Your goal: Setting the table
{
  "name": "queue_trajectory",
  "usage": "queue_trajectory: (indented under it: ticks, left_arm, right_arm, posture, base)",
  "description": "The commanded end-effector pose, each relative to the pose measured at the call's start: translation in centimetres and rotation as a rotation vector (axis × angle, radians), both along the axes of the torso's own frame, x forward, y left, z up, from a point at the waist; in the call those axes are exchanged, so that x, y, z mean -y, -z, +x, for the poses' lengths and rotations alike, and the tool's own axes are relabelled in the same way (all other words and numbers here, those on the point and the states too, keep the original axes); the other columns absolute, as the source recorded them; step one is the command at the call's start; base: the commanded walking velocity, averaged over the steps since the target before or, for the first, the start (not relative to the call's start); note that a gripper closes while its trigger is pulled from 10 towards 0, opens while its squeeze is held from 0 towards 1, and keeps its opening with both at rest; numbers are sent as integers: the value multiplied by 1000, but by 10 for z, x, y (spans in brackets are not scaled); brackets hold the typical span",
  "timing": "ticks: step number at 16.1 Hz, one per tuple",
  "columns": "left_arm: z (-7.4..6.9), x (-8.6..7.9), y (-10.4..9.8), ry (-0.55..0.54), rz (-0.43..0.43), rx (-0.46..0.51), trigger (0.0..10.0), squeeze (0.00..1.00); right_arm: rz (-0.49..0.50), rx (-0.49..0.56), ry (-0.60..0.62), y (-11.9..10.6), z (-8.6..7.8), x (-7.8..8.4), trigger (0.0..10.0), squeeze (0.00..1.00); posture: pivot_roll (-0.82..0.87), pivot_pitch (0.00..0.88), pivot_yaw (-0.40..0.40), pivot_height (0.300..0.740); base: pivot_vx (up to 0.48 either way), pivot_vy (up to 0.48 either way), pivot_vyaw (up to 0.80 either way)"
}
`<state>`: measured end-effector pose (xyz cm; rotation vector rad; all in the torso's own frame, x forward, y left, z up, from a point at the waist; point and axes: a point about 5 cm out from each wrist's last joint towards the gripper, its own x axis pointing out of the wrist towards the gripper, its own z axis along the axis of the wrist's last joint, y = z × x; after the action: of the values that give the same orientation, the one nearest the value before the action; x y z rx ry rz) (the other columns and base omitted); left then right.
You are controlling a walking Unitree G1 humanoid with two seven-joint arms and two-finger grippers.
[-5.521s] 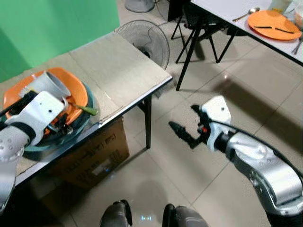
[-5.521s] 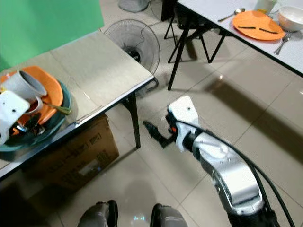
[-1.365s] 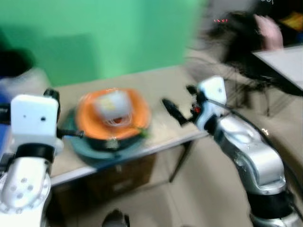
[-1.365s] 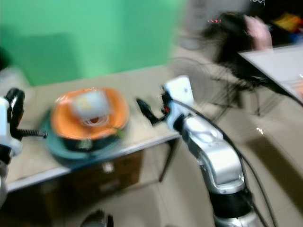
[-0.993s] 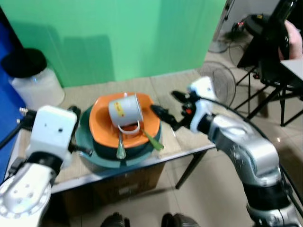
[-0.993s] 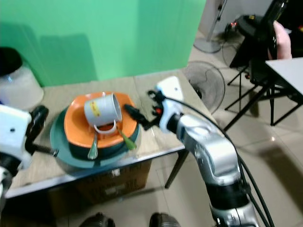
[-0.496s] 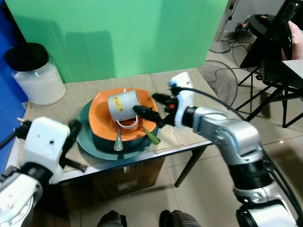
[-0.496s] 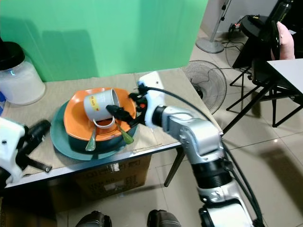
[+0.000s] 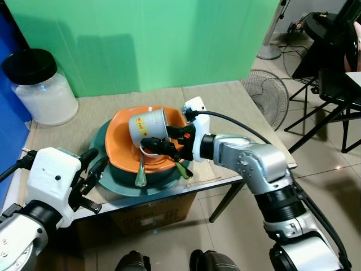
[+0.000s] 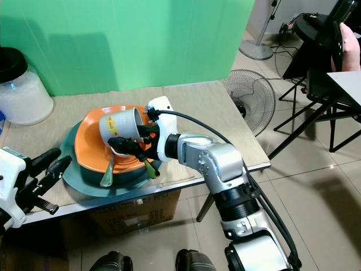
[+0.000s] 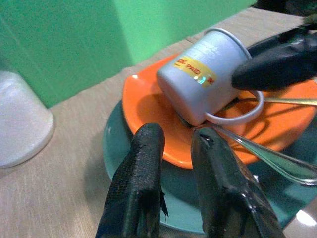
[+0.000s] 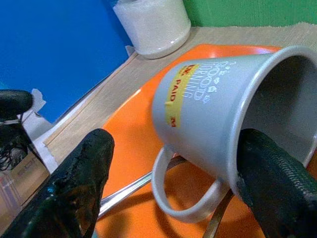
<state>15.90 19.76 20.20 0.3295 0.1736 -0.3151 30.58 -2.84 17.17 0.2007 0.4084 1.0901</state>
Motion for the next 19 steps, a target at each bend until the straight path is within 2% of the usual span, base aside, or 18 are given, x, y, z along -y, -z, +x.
queue_trajectory:
  ticks: [1,4,13,19]
  left_arm:
    - [-3,3,-2,34,-3,9,10000,1000]
    - [-6,9,1,124,-11,-36,10000,1000]
    - [-1,12,-5,137,-23,-6,10000,1000]
    - [3,15,-7,130,-14,-6,10000,1000]
  right_arm:
    - [-2,21,-4,-3,2,-1,0,0]
    - [56,-41,31,3,10,-4,0,0]
    - [170,-138,19,2,14,-6,0,0]
    - [195,-141,2,-2,17,-6,0,0]
  posture:
    - [46,136,-67,740]
    - [52,131,-70,740]
    - [40,109,-63,740]
    - [31,84,-64,740]
  base:
    - [0,0,0]
    - [0,0,0]
    - [0,0,0]
    - [0,0,0]
